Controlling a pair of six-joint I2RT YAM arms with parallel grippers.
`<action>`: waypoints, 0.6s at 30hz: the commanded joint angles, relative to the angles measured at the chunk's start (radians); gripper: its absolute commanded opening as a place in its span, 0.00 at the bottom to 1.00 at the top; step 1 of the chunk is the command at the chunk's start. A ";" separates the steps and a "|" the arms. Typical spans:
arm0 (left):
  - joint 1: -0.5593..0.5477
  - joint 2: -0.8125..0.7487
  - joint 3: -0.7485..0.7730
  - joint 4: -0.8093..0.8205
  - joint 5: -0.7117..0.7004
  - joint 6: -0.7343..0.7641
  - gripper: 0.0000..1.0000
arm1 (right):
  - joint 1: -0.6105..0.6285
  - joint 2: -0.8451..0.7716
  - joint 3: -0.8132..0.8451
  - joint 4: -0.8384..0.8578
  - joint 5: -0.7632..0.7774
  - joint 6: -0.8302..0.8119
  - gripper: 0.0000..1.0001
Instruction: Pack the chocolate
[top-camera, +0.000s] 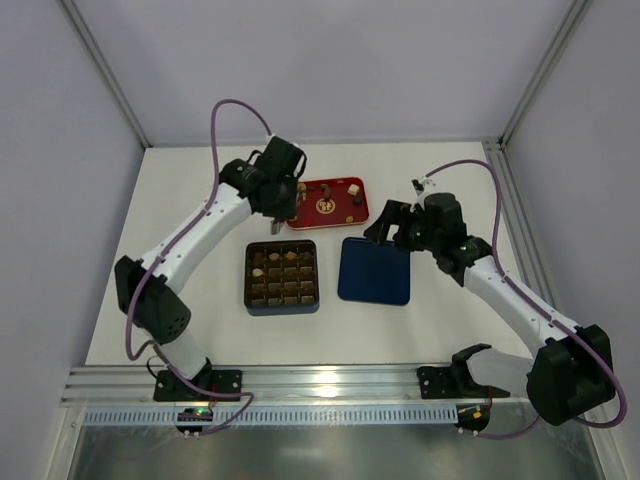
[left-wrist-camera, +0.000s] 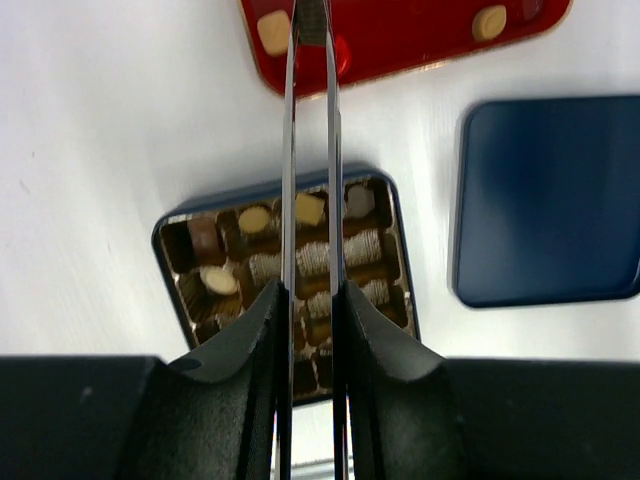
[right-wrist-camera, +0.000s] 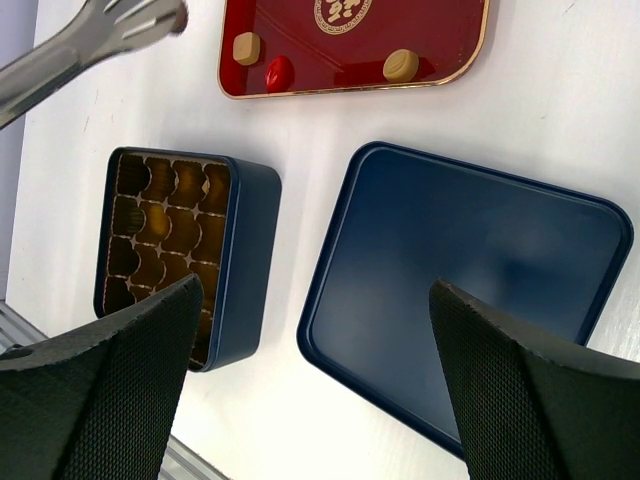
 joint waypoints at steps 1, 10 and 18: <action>0.002 -0.143 -0.085 -0.009 0.021 -0.035 0.18 | 0.003 0.008 -0.011 0.057 -0.013 0.008 0.94; -0.032 -0.455 -0.380 -0.071 0.026 -0.092 0.19 | 0.004 0.034 -0.008 0.079 -0.024 0.014 0.93; -0.092 -0.578 -0.556 -0.082 0.047 -0.155 0.21 | 0.004 0.036 -0.003 0.077 -0.016 0.015 0.93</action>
